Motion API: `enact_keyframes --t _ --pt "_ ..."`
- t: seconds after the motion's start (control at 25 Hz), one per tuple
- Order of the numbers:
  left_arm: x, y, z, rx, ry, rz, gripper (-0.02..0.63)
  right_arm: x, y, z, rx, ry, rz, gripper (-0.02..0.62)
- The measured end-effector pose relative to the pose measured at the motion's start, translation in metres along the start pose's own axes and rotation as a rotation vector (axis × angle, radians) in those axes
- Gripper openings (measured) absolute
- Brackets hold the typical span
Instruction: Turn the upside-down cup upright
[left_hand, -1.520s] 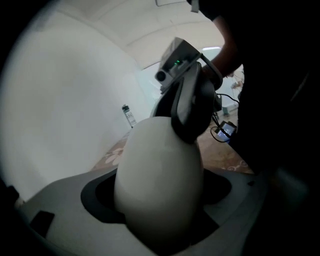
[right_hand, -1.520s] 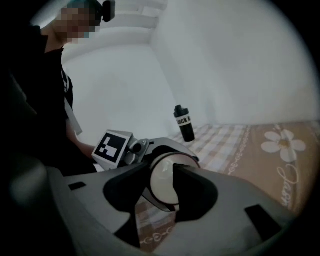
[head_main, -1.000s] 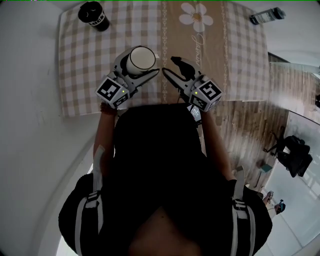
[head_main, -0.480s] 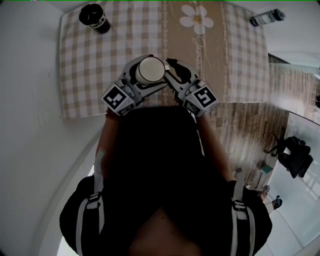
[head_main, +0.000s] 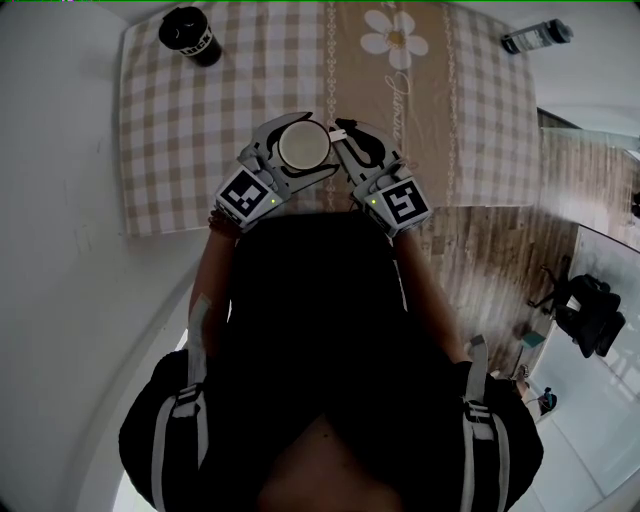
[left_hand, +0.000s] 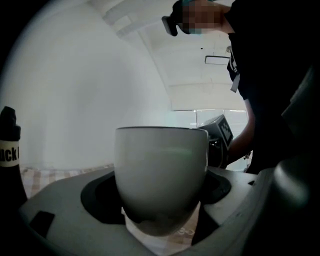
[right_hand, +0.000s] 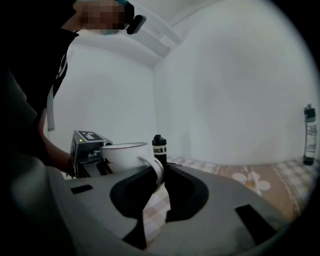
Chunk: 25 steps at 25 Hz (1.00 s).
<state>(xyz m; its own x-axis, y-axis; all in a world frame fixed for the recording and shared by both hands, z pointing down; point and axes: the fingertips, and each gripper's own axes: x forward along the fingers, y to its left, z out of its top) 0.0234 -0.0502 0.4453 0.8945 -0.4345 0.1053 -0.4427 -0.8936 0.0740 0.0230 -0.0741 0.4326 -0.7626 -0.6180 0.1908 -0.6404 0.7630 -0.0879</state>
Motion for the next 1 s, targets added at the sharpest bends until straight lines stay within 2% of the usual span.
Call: enact_keyframes --t 0.24,0.48,1.0 --pt "0.01 -0.001 -0.015 -0.025 0.024 0.019 0.414 -0.003 -0.008 -0.01 -0.004 0.033 -0.028 0.049" --pt "0.01 -0.009 -0.009 0.009 -0.004 -0.021 0.409 -0.015 -0.032 -0.014 0.062 0.03 -0.085 0.043" --pt "0.0 -0.006 -0.007 -0.01 -0.013 0.005 0.297 -0.021 -0.062 -0.021 0.093 0.025 -0.156 0.043"
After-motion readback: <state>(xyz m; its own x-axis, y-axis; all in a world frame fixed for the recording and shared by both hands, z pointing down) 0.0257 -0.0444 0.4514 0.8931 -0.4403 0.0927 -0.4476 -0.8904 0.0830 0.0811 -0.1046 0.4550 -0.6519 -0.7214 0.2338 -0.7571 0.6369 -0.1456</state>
